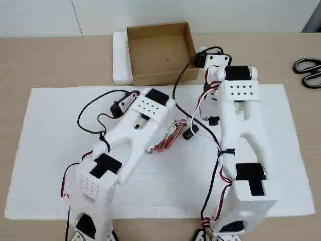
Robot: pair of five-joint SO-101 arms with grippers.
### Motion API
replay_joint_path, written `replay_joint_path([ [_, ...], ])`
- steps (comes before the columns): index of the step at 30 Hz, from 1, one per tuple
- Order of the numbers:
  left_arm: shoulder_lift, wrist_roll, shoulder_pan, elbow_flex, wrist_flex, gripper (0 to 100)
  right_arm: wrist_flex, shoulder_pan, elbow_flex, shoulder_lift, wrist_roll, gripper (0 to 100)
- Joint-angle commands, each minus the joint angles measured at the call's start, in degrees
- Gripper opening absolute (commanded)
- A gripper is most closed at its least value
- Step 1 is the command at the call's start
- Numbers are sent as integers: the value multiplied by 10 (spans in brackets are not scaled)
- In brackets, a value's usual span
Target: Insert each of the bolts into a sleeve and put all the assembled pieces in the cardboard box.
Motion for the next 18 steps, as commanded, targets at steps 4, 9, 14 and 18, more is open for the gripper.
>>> replay_joint_path([
  [4, -11, -17, 4, -4, 29, 39, -6, 1, -10, -20, 4, 6],
  [9, -11, -65, 4, -29, 78, 39, -7, 1, -10, -20, 4, 6],
  [14, -30, -130, 4, -49, 91, 39, -7, 1, -10, -20, 4, 6],
  [18, -105, -179, 4, -48, 90, 39, -7, 2, -10, -20, 5, 6],
])
